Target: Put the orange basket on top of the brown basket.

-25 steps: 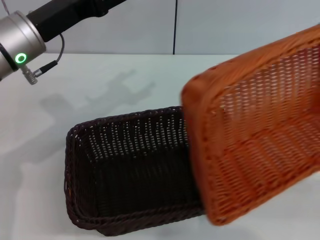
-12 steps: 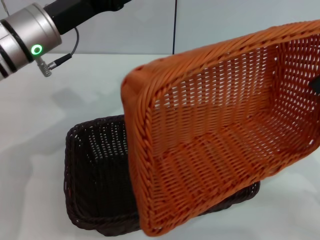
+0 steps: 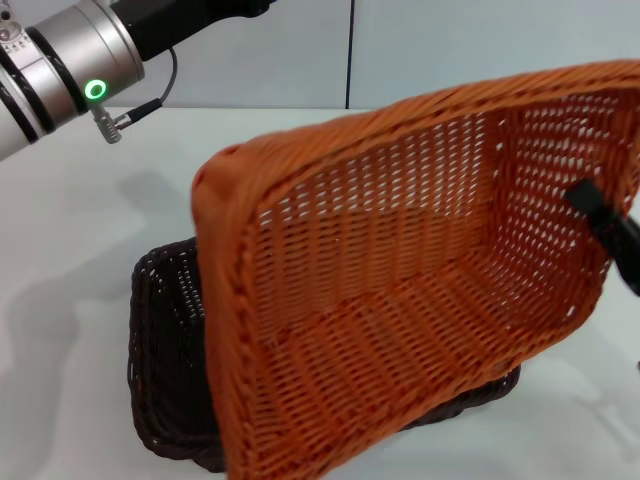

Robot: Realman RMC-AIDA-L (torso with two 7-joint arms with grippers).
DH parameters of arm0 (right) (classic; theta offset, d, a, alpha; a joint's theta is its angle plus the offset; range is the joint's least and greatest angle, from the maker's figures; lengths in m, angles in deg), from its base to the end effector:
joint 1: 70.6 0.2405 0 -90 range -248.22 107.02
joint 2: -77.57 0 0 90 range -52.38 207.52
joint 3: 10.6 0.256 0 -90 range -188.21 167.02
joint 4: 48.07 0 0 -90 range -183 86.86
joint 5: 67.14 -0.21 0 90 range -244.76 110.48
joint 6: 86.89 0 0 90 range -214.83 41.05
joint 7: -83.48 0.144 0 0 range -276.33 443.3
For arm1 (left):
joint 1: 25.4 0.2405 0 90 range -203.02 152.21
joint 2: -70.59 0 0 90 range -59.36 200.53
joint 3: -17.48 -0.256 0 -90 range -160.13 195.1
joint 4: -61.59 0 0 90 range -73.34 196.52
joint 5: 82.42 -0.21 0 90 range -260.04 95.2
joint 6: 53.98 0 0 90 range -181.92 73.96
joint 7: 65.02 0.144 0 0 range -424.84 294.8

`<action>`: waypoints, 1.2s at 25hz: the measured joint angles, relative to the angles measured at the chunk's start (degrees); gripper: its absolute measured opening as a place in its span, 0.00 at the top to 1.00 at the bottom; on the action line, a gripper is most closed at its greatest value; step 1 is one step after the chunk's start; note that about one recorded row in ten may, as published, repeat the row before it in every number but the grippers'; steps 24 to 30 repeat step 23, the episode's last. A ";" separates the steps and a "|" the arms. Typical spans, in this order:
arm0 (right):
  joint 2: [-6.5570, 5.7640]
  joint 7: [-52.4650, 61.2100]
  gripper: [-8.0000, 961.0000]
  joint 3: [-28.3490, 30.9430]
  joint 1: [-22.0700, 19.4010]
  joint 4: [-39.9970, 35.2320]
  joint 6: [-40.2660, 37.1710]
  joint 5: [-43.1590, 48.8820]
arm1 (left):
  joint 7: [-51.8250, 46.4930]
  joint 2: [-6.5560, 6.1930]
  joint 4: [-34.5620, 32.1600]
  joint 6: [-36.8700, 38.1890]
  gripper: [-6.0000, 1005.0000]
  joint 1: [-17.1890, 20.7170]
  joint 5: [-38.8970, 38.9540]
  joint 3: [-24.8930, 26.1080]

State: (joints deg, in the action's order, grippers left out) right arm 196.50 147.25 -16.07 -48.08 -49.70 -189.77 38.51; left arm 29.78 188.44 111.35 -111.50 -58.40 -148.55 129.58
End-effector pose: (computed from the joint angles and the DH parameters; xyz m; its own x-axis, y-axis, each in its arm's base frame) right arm 0.2809 0.2588 -0.0097 0.0726 -0.2190 -0.9730 -0.7278 -0.6787 0.0984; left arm -0.1469 0.4226 0.0442 0.5495 0.0845 0.8312 0.5822 -0.7523 -0.3084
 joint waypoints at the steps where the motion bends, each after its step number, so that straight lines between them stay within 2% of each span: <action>1: 0.00 0.00 0.80 0.00 0.00 0.00 0.00 0.00 | 0.28 0.00 -0.36 -0.02 0.16 -0.31 0.00 0.00; 9: 0.00 -0.01 0.79 -3.82 1.34 2.81 6.81 0.50 | 0.37 0.00 -0.93 0.03 0.16 -0.73 0.01 -0.01; 18: -0.29 1.08 0.57 -4.08 0.75 1.64 5.14 0.59 | 0.38 0.00 -1.36 -0.06 0.16 -0.94 0.04 -0.04; 22: -0.33 1.82 0.39 -3.28 -0.36 -1.37 2.43 0.15 | 0.38 0.01 -1.37 -0.52 0.16 -0.54 0.28 0.84; 23: -0.34 3.18 0.34 -1.70 -1.28 -4.40 0.43 -0.04 | 0.38 0.01 -1.37 -0.52 0.16 -0.54 0.28 0.84; 30: -0.34 3.18 0.34 -1.70 -1.28 -4.40 0.43 -0.04 | 0.38 0.01 -1.37 -0.52 0.16 -0.54 0.28 0.84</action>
